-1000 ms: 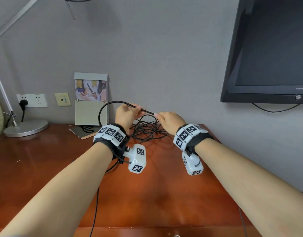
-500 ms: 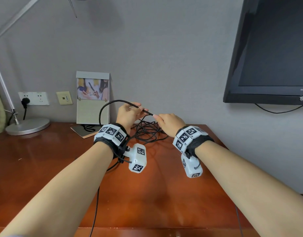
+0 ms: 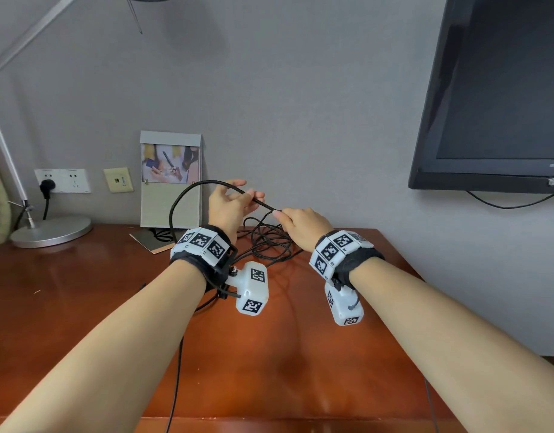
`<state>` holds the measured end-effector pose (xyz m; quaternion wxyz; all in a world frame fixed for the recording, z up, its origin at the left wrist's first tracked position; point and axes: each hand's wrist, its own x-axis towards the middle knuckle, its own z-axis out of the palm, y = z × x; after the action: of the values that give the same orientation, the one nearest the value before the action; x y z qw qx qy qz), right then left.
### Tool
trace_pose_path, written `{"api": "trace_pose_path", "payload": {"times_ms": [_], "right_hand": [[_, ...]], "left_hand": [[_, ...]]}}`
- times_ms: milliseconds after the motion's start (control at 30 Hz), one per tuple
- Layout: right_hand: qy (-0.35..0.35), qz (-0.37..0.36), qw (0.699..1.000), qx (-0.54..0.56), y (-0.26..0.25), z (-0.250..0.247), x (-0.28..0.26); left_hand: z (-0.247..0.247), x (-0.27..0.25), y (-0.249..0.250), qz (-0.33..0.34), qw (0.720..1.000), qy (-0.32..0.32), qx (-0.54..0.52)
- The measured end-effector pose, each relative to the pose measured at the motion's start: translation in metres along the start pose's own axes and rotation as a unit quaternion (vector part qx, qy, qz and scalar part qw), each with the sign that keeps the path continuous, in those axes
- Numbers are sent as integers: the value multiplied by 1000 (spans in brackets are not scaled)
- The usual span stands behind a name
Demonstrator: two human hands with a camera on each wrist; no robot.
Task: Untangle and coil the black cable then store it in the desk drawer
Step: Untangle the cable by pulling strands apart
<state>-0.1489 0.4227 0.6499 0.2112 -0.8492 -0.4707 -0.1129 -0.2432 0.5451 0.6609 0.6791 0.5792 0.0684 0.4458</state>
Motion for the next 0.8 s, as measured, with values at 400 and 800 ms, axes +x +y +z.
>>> {"api": "trace_pose_path", "payload": {"times_ms": [400,800], "right_hand": [[14,-11,1000,-8,-10,-1,0],[16,-1,999,-42,-10,3,3]], "left_hand": [[6,-2,0,-23,998,-34,48],[5,-4,-4,-34,996,-69,54]]}}
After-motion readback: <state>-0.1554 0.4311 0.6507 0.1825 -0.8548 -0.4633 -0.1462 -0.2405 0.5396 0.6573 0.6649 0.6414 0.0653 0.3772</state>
